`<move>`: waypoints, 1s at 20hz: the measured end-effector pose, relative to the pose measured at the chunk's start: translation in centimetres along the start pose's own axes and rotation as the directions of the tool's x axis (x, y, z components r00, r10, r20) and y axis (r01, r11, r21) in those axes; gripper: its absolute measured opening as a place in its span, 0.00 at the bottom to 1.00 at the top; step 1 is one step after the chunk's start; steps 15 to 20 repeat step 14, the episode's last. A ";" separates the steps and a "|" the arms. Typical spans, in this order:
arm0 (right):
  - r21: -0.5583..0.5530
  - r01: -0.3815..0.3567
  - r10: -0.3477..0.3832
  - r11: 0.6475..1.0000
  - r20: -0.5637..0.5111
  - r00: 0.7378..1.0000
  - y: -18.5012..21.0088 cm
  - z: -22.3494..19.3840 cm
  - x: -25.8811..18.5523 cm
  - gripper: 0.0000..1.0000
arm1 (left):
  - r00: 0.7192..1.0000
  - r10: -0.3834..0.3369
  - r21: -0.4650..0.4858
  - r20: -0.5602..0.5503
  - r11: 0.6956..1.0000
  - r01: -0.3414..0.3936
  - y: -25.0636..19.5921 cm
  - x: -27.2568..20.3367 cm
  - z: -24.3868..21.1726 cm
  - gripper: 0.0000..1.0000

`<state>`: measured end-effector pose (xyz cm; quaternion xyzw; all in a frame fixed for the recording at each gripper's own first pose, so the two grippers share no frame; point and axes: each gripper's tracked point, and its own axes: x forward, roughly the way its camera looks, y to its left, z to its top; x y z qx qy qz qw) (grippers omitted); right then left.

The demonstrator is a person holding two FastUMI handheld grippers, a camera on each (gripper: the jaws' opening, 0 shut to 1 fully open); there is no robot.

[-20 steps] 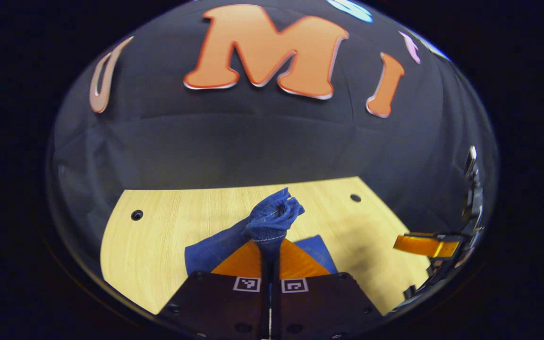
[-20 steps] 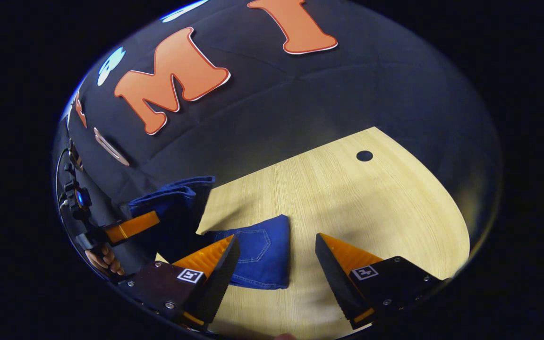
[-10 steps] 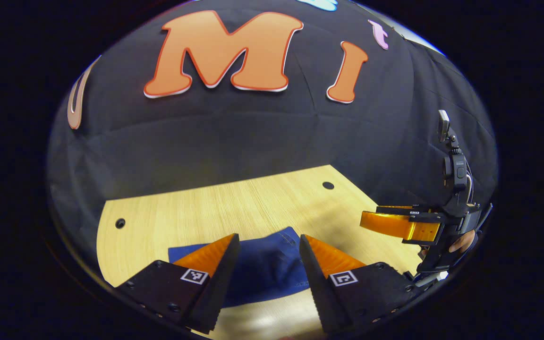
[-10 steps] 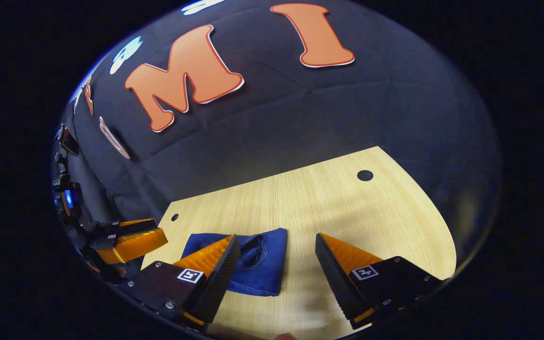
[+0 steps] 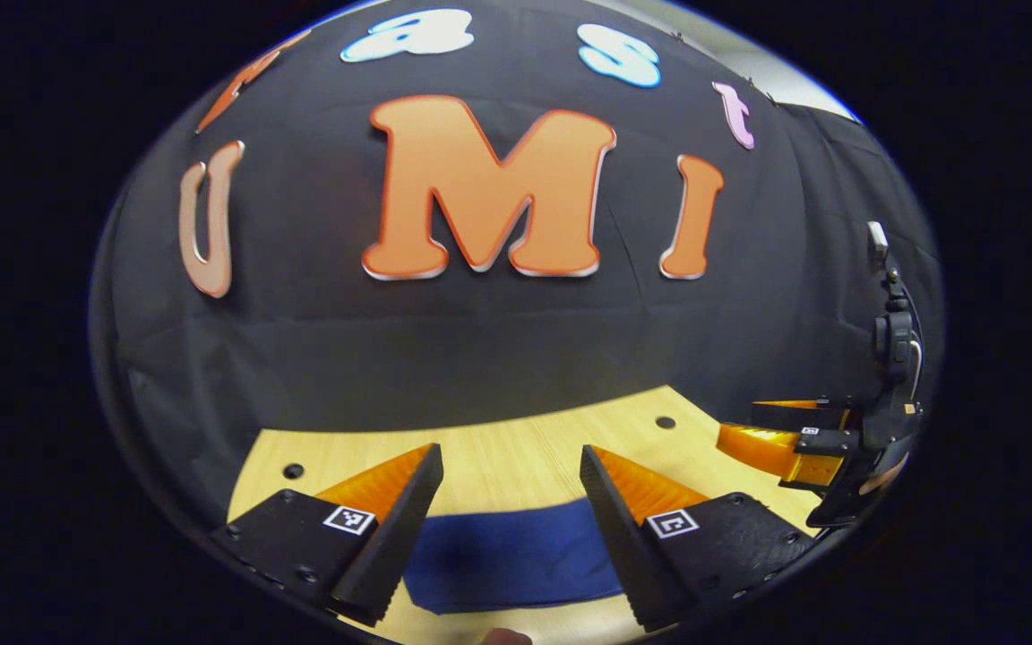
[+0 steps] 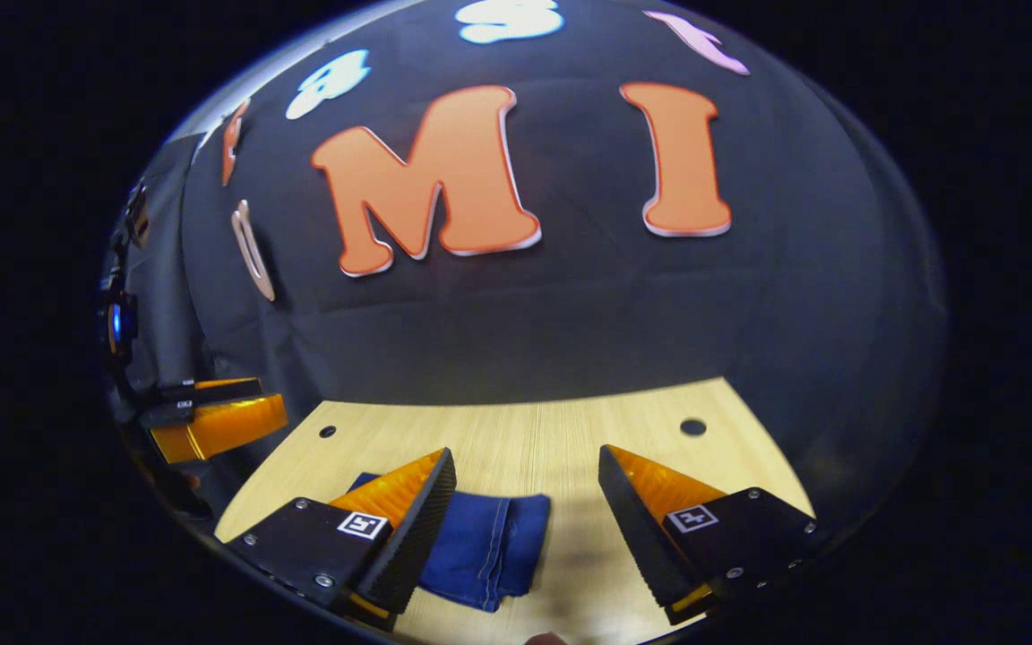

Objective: Grasp the waist and the cuffs of the jeans and fold them to make the two legs overlap; first hold the waist and fold one-third of the jeans toward the cuffs, then hold the cuffs and fold the remaining one-third in the same direction to finish folding.

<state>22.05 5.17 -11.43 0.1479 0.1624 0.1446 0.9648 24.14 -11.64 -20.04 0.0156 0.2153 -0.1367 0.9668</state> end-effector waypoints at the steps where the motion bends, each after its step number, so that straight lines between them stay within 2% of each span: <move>1: -0.032 0.003 -0.001 0.999 0.046 0.999 0.7 1.5 -0.3 0.98 | 0.999 0.019 0.001 0.038 1.000 -0.019 0.9 -1.1 0.9 0.94; 5: -0.140 0.018 0.011 0.990 0.203 0.979 3.6 6.7 -2.3 0.98 | 0.975 0.101 0.028 0.199 0.994 -0.109 3.8 -4.1 5.4 0.95; 6: -0.167 0.024 0.017 0.986 0.240 0.971 4.4 7.8 -2.3 0.97 | 0.966 0.119 0.034 0.229 0.991 -0.130 4.4 -5.0 6.2 0.92; 7: -0.188 0.032 0.021 0.982 0.271 0.962 5.2 8.6 -2.9 0.97 | 0.956 0.141 0.036 0.256 0.987 -0.155 5.2 -5.9 6.7 0.96; 10: -0.219 0.046 0.027 0.975 0.320 0.947 7.0 9.8 -4.2 0.97 | 0.929 0.192 0.001 0.315 0.979 -0.203 6.9 -8.3 7.7 0.96; 12: -0.225 0.048 0.033 0.973 0.345 0.938 8.3 10.4 -4.6 0.98 | 0.917 0.219 -0.045 0.333 0.975 -0.217 7.9 -9.7 7.8 0.97; 14: -0.224 0.035 0.050 0.974 0.362 0.931 9.4 10.2 -4.7 0.97 | 0.917 0.233 -0.093 0.325 0.972 -0.214 8.5 -10.0 7.1 0.97; 20: -0.224 0.035 0.050 0.974 0.362 0.931 9.4 10.2 -4.7 0.97 | 0.917 0.233 -0.093 0.325 0.972 -0.214 8.5 -10.0 7.1 0.97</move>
